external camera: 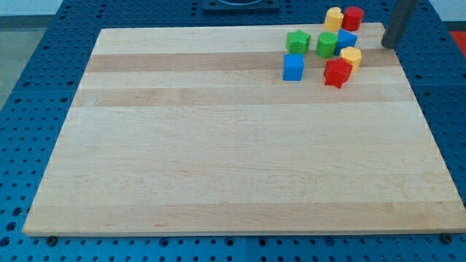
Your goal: Move the blue triangle above the red star
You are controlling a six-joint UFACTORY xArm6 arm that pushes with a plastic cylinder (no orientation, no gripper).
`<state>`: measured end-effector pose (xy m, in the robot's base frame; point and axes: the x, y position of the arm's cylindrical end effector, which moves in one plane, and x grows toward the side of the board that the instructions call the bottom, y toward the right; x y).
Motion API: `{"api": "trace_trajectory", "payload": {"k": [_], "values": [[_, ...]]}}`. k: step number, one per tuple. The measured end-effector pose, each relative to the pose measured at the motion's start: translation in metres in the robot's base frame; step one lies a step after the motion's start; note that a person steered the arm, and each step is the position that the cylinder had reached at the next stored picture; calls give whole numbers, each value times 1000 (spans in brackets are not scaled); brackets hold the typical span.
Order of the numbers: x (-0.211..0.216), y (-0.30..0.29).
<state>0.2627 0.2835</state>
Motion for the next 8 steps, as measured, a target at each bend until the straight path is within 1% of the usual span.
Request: {"api": "trace_trajectory", "payload": {"k": [8], "values": [[2,-124]]}}
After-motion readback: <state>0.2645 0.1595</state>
